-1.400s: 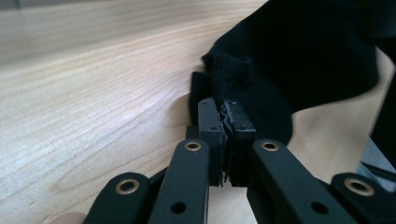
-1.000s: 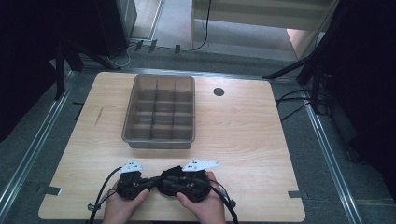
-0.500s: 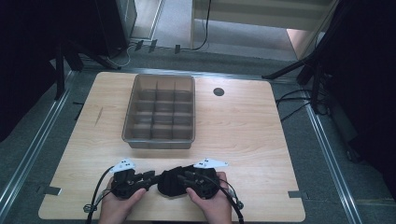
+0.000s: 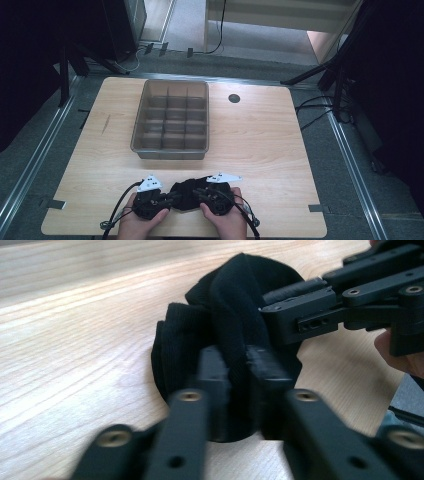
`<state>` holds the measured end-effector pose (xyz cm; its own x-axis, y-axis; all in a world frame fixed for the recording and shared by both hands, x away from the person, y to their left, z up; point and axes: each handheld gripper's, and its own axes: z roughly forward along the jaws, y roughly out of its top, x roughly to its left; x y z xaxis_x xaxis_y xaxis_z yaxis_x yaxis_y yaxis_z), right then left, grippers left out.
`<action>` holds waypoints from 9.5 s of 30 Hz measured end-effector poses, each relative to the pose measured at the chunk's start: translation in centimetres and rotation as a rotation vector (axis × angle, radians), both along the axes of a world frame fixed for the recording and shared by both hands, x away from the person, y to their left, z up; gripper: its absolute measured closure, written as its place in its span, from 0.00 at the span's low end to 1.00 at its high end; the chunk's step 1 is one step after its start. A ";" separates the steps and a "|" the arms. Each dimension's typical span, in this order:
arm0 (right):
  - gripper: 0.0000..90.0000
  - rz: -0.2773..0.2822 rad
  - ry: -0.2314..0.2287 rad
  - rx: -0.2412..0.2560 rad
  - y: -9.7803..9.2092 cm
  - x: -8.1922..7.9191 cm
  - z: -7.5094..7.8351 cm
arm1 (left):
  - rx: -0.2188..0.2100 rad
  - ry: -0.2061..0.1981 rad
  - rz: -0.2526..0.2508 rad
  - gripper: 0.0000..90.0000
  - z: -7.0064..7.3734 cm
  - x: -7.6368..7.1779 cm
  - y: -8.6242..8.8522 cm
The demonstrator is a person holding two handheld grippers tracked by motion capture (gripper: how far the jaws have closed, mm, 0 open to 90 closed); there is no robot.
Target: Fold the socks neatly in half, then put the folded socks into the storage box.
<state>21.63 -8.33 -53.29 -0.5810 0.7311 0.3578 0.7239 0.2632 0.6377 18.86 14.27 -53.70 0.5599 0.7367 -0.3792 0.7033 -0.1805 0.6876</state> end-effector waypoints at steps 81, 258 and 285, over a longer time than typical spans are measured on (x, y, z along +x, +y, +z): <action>0.95 -0.161 -0.014 -0.092 -5.5 0.6 0.1 | -0.023 0.017 -0.007 0.96 -0.8 0.9 2.4; 0.88 -0.100 -0.243 -0.141 1.3 10.1 10.8 | 0.036 -0.363 0.614 0.01 -1.3 0.7 20.7; 0.88 -0.057 -0.186 -0.209 3.1 13.0 8.5 | 0.042 -0.359 0.598 0.01 -1.4 0.8 20.5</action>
<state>34.68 -5.23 -44.76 -0.5786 0.8110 0.0867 0.6168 0.3655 0.6971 19.70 34.79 -55.05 0.1386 0.9676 -0.2110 0.4208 0.1353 0.8970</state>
